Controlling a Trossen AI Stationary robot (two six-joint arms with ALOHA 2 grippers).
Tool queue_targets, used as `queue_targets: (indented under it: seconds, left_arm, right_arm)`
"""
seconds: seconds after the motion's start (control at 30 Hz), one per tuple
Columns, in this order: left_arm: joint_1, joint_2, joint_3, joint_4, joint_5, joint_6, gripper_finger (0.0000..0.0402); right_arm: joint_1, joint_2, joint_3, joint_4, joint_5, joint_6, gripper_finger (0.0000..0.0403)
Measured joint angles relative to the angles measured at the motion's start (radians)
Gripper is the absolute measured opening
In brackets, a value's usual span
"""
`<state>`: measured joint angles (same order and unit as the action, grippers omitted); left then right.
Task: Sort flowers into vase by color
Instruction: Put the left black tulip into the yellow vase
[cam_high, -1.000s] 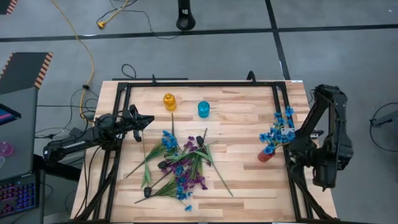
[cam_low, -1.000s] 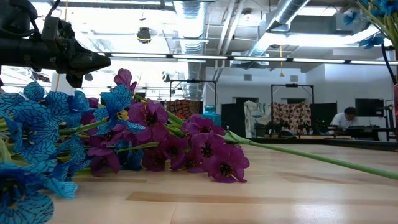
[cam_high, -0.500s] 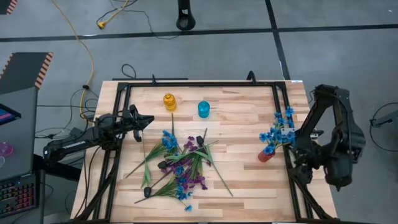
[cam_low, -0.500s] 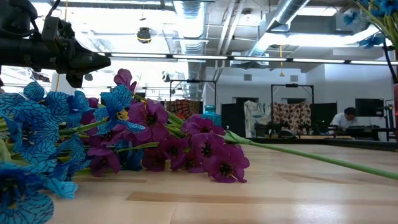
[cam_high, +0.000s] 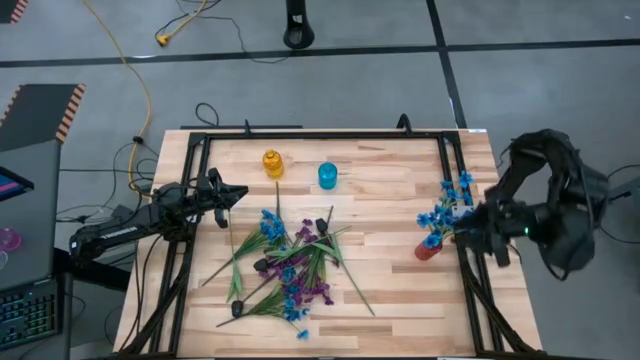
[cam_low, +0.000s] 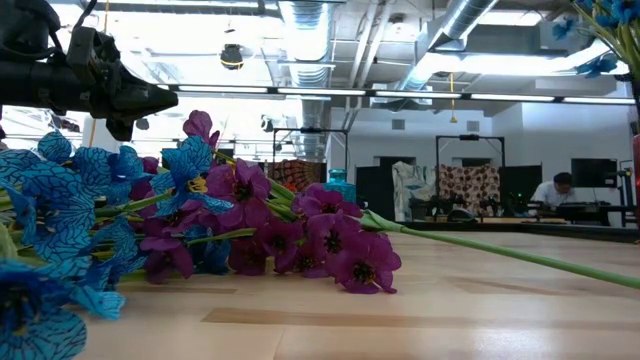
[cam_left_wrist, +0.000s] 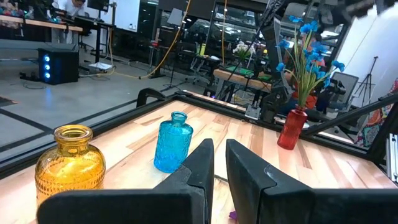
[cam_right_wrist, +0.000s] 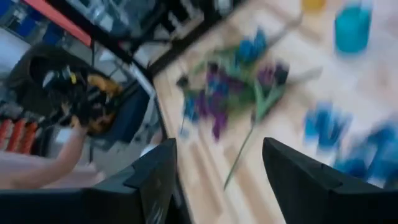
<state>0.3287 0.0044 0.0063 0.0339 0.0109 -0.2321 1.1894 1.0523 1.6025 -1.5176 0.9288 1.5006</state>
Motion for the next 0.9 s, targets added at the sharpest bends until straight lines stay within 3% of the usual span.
queue_targets:
  seconds: [0.23,0.4,0.73,0.9]
  left_arm:
    - [0.0,0.0,0.0,0.0,0.0,0.0,0.003]
    - [0.0,0.0,0.0,0.0,0.0,0.002,0.003]
    - [0.0,0.0,0.0,0.0,0.0,0.028,0.003]
    - [0.0,0.0,0.0,0.001,0.0,0.028,0.003]
  right_arm:
    - [-0.242,-0.004,0.14,0.011,0.047,-0.537,0.0265]
    - [-0.414,-0.031,0.162,0.015,0.043,-0.759,0.0265]
    - [-0.617,-0.129,0.149,0.018,0.013,-0.829,0.0265]
    - [-0.667,-0.159,0.044,0.124,0.017,-0.882,0.0265]
